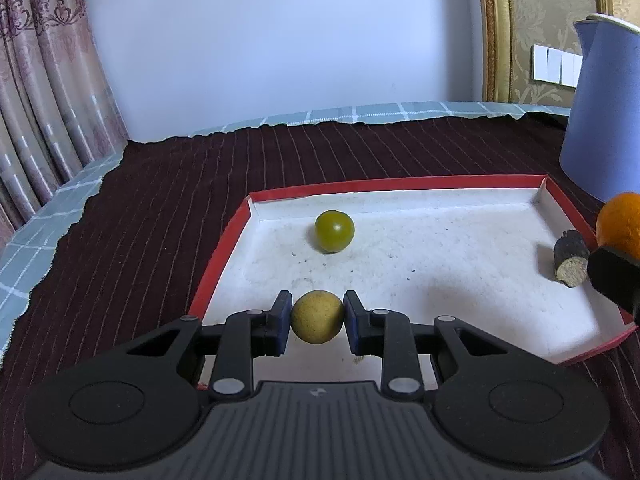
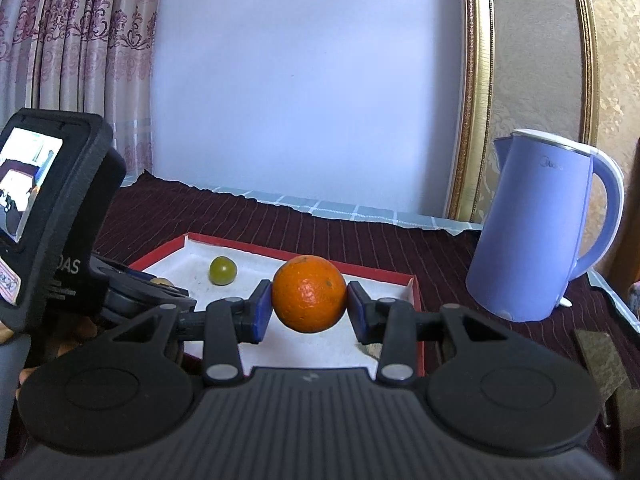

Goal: Organize fruits
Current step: 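Carry the yellow fruit with the left tool while the right carries the orange over the tray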

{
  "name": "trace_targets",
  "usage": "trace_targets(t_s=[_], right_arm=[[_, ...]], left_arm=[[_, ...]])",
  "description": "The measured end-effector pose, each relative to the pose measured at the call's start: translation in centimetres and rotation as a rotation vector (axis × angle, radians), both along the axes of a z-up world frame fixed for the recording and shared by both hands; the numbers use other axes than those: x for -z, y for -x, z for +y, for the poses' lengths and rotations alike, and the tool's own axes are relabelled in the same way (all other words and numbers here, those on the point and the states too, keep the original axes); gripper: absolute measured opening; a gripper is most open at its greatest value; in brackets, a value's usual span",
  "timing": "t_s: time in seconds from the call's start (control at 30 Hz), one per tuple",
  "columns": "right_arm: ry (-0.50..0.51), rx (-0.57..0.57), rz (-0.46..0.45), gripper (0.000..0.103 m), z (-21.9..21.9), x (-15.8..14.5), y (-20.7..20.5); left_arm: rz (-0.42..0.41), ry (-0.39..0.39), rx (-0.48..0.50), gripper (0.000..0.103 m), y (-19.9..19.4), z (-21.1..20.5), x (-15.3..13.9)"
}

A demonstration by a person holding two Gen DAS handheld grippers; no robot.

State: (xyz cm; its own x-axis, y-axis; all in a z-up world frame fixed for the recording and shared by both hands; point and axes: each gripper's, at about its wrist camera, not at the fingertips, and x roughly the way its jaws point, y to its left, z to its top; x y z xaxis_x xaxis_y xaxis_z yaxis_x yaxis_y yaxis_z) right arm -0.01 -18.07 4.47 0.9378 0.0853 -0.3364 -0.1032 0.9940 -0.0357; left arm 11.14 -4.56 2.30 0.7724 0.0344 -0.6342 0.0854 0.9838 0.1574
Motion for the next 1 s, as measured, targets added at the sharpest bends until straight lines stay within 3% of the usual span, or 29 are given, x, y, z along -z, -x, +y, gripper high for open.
trace_targets(t_s=[0.63,1.0], right_arm=[[-0.031,0.018,0.007,0.037,-1.2,-0.1,-3.6],[-0.062,0.040,0.041,0.037,-2.7,0.4,-6.5]], left_arm=[[0.000,-0.038,-0.010,0.027,-3.0,-1.3,-0.1],[0.042,-0.038,-0.013,0.027,-5.4,-2.1,0.6]])
